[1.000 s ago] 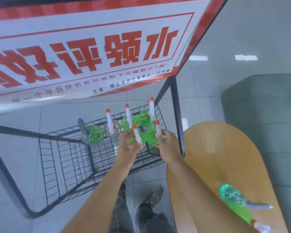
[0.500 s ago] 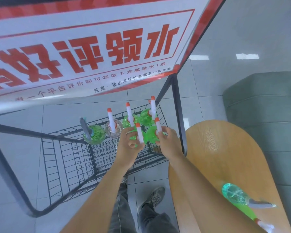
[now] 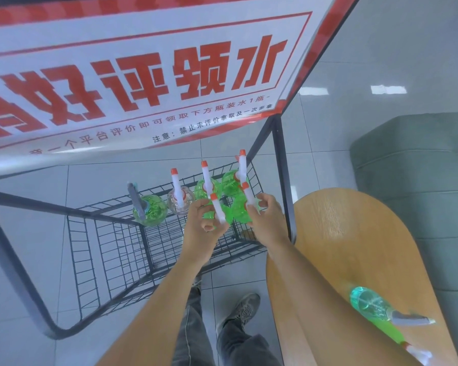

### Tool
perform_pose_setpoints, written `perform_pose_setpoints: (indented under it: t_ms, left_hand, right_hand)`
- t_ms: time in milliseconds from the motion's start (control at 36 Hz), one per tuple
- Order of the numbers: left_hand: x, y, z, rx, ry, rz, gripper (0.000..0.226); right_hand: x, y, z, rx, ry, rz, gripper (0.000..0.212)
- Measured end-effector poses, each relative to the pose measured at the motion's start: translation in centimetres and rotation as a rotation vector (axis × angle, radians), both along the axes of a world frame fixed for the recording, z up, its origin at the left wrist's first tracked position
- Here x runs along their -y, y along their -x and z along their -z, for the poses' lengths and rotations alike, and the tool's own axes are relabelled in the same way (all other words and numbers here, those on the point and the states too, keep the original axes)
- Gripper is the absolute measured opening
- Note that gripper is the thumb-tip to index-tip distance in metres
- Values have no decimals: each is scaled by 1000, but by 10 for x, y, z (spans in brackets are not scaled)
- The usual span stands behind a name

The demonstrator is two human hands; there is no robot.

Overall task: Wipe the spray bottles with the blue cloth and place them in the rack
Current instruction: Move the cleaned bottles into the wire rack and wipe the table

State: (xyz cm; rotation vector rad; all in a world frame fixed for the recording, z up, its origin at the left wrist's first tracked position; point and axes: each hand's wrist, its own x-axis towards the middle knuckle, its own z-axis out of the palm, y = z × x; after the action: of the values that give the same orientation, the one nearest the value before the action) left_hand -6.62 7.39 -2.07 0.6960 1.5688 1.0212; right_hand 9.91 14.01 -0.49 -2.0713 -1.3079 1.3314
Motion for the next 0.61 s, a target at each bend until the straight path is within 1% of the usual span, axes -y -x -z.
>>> perform_pose_setpoints:
  t_ms: [56, 167, 250, 389, 611]
  left_hand:
    - [0, 1, 1, 4, 4, -5, 62]
    - [2, 3, 3, 35, 23, -18, 62]
    - [2, 4, 3, 39, 24, -3, 61]
    - [3, 5, 4, 39, 25, -1, 62]
    - [3, 2, 3, 51, 15, 9, 61]
  right_hand:
    - [0, 0, 0, 4, 0, -1, 37]
    - [2, 0, 3, 44, -10, -2, 26]
    - [2, 2, 4, 66, -11, 5, 22]
    - [4, 5, 4, 67, -13, 37, 24]
    - [5, 6, -1, 102, -16, 32, 29]
